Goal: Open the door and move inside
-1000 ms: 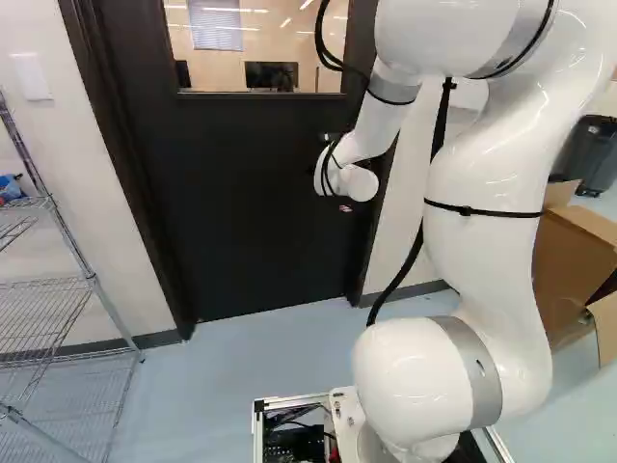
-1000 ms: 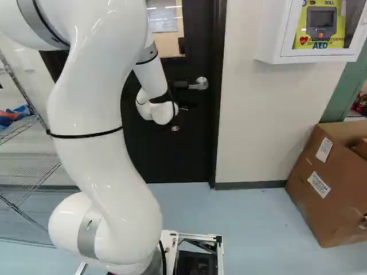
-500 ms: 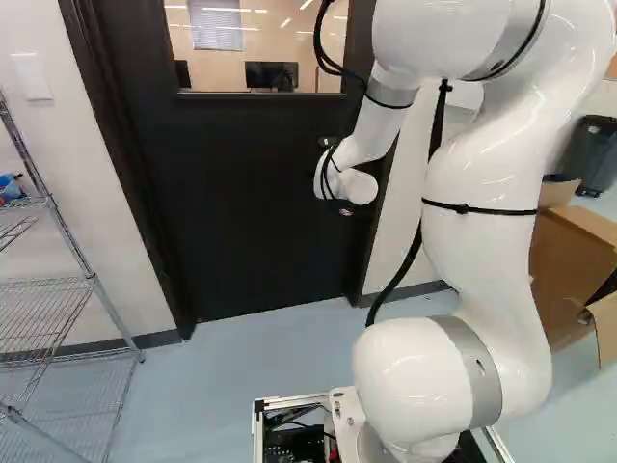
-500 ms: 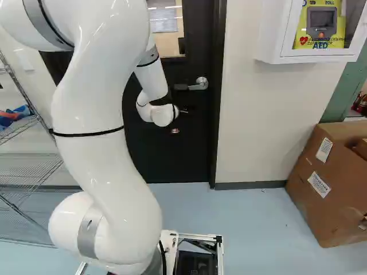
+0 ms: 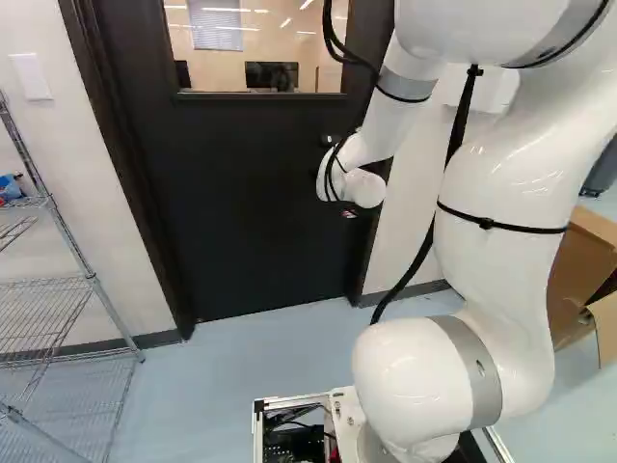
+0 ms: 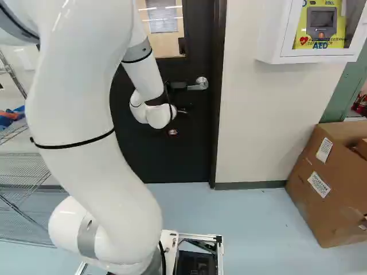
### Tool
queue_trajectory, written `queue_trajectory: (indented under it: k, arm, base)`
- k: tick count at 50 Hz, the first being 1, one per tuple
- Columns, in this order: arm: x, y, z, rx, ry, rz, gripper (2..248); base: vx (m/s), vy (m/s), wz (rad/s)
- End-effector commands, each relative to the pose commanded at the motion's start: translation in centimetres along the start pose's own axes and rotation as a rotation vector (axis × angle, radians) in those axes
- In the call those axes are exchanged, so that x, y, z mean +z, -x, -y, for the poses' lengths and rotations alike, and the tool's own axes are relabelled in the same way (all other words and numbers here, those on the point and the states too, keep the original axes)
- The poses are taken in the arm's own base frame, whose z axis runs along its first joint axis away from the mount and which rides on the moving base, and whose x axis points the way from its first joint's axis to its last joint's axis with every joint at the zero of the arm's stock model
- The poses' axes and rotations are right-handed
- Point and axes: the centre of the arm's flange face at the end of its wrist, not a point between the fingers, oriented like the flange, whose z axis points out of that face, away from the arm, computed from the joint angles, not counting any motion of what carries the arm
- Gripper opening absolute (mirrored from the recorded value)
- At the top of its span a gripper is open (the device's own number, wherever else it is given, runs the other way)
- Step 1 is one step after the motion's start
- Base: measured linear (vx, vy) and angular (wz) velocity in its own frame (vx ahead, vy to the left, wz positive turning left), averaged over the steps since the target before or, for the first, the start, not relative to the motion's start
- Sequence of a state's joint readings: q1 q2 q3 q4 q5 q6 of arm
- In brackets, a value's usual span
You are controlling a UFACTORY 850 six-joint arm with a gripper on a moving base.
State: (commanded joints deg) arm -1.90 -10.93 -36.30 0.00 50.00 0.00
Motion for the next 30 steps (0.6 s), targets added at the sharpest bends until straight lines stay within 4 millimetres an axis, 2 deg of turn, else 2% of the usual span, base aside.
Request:
queue_trajectory:
  k: [30]
  arm:
    - [-1.3,-3.0,0.0,0.000,0.000,-0.067,247]
  base:
    - [0.000,0.000,0.000]
